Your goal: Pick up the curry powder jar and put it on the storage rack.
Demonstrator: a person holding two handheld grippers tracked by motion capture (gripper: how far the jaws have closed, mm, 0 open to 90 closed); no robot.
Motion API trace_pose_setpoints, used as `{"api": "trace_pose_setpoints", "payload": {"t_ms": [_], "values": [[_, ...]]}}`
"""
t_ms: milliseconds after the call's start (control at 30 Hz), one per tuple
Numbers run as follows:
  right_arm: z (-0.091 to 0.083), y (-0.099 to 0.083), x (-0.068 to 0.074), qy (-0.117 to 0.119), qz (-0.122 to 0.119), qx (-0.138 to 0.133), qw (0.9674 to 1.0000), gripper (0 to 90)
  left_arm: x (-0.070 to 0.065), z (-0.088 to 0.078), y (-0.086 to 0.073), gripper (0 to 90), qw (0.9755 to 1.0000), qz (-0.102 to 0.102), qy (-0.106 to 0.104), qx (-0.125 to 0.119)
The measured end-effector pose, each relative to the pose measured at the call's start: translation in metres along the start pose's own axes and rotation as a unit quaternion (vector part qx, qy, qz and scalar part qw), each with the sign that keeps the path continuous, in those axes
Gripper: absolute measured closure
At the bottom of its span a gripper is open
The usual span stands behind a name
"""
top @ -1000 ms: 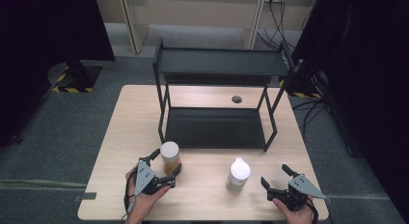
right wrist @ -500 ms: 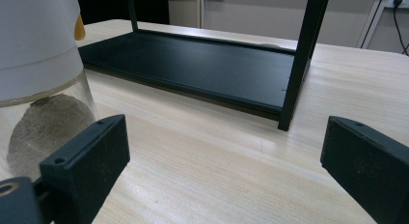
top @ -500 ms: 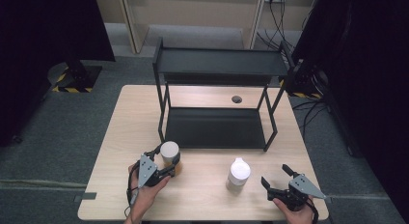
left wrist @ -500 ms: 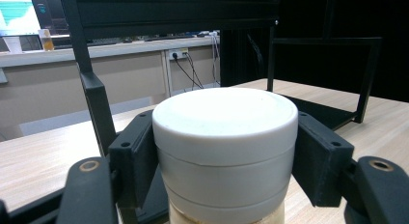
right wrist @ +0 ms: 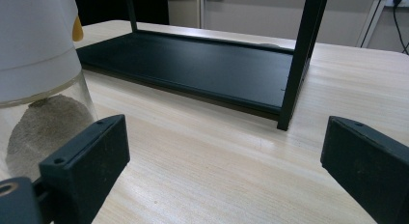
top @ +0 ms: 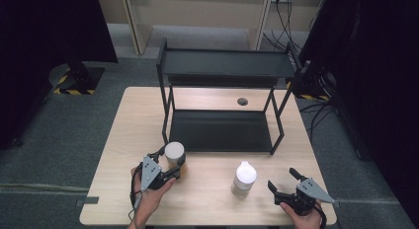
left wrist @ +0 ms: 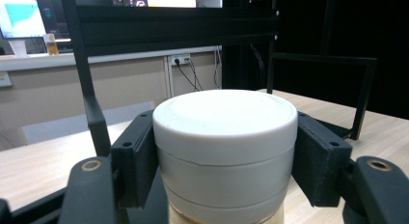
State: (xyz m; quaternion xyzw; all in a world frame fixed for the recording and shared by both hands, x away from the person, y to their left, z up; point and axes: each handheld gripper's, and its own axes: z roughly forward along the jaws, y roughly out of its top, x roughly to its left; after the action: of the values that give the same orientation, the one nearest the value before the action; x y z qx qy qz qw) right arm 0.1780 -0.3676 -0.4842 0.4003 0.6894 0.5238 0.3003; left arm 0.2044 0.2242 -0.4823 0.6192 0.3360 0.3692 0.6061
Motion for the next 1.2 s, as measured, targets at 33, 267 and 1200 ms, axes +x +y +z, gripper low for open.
{"api": "trace_pose_setpoints", "payload": {"t_ms": [33,267,1200], "values": [[0.0,0.0,0.0,0.0,0.0,0.0,1.0,3.6,-0.001,0.0,0.001,33.2,1.0,0.002,0.002,-0.001],[0.0,0.0,0.001,0.0,-0.002,0.001,1.0,3.6,-0.003,0.004,0.014,33.2,0.9999,0.004,0.003,-0.015],[0.0,0.001,0.0,0.0,-0.001,0.001,1.0,3.6,-0.002,0.023,0.062,33.3,0.9987,0.008,0.024,-0.044]]}}
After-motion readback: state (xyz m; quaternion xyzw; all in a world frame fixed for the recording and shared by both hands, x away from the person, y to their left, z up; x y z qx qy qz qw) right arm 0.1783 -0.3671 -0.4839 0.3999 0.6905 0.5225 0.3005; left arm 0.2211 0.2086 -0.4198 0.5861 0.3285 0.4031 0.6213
